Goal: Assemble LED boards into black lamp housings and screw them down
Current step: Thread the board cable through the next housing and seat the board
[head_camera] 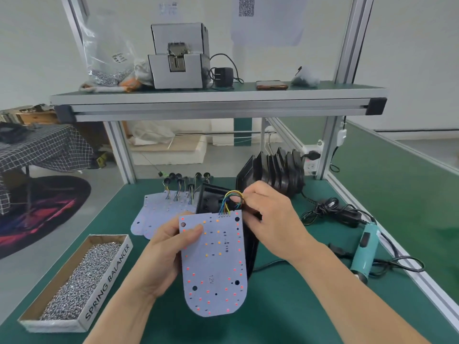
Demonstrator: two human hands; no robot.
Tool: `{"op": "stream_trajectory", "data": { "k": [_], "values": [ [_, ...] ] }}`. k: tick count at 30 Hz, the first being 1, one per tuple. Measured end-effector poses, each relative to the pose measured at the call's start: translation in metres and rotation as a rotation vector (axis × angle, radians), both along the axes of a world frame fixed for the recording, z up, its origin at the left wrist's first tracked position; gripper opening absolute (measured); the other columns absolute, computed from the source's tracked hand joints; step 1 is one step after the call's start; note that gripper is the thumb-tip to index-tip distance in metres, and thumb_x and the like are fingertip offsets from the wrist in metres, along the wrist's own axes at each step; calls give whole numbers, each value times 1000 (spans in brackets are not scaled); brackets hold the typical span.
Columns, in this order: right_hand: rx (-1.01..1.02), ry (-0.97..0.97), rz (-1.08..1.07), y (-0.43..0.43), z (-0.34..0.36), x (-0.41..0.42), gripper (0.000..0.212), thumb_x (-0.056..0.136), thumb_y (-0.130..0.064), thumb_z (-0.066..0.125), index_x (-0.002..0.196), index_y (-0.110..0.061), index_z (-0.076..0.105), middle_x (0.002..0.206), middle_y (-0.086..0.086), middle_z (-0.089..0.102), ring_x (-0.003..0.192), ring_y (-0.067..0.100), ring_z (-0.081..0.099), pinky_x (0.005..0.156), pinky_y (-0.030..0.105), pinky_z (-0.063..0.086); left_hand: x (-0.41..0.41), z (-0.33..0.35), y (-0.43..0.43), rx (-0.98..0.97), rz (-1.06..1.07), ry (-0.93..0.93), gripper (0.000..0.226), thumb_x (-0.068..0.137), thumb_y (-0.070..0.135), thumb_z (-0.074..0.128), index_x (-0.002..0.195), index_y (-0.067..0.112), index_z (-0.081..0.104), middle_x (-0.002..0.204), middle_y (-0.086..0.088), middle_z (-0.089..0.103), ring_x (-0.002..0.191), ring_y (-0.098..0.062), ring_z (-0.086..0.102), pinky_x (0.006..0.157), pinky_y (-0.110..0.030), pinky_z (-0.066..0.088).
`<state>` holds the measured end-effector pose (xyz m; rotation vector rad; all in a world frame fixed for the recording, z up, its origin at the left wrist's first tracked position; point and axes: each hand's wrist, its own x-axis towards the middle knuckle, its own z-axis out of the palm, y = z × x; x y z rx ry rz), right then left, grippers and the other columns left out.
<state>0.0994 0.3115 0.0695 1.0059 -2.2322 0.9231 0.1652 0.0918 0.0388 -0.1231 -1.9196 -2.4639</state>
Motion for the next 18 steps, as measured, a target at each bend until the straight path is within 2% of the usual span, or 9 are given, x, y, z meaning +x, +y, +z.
{"op": "stream_trajectory", "data": {
  "k": [2, 4, 5, 9, 11, 13, 15, 16, 18],
  "values": [
    [-47, 16, 23, -4, -7, -3, 3, 89, 2, 67, 90, 1, 70, 87, 6, 60, 76, 18, 56, 70, 25, 48, -2, 5, 4, -77, -66, 34, 28, 78, 23, 77, 101, 7, 75, 102, -21, 72, 90, -28, 70, 76, -36, 57],
    [-95, 17, 26, -5, -10, -5, 9, 88, 1, 65, 94, 2, 72, 84, 10, 65, 76, 24, 61, 69, 36, 51, -4, 7, 8, -150, -88, 82, 50, 79, 28, 76, 106, -12, 63, 102, -38, 55, 92, -32, 60, 84, -42, 45],
    [-124, 19, 16, -5, -10, -6, 11, 86, 1, 66, 95, 1, 72, 84, 10, 67, 75, 25, 63, 68, 38, 52, -4, 9, 10, -169, -96, 102, 55, 79, 30, 74, 106, -17, 60, 103, -40, 48, 93, -33, 56, 85, -45, 40],
    [-129, -35, 13, 1, -14, -7, 6, 84, -1, 69, 89, -2, 68, 79, 10, 68, 71, 29, 65, 64, 45, 55, -3, 11, 15, -233, -128, 147, 40, 83, 29, 70, 98, -8, 68, 104, -37, 45, 92, -31, 57, 86, -43, 42],
    [-84, 1, -39, 4, -12, -8, 12, 84, -3, 73, 81, -5, 61, 72, 4, 61, 65, 25, 56, 60, 45, 52, -3, 10, 15, -252, -154, 153, 47, 80, 33, 72, 95, -11, 65, 103, -34, 47, 92, -29, 58, 85, -40, 43],
    [2, 153, -142, 6, -7, -10, 22, 81, -5, 79, 76, -9, 58, 69, -3, 51, 67, 15, 39, 58, 39, 47, -2, 10, 16, -275, -170, 155, 57, 78, 35, 72, 95, -18, 58, 98, -27, 48, 90, -27, 57, 84, -40, 43],
    [37, 232, -147, 8, -2, -11, 24, 77, -3, 81, 77, -9, 57, 75, -2, 48, 74, 14, 35, 63, 38, 42, -2, 10, 17, -295, -183, 169, 55, 79, 35, 72, 94, -16, 59, 95, -21, 49, 89, -25, 58, 82, -37, 45],
    [17, 203, -115, 8, 0, -11, 25, 75, -1, 81, 81, -8, 57, 83, 0, 50, 79, 17, 39, 69, 38, 43, -1, 11, 16, -305, -191, 174, 52, 79, 35, 72, 91, -14, 59, 94, -21, 47, 88, -24, 57, 81, -35, 44],
    [-72, -17, -16, 13, 4, -11, 35, 73, 1, 81, 94, -9, 55, 102, 4, 52, 93, 24, 51, 84, 35, 47, 1, 14, 16, -352, -212, 183, 44, 80, 37, 71, 86, -6, 62, 93, -19, 45, 87, -21, 53, 79, -33, 40]
  ]
}}
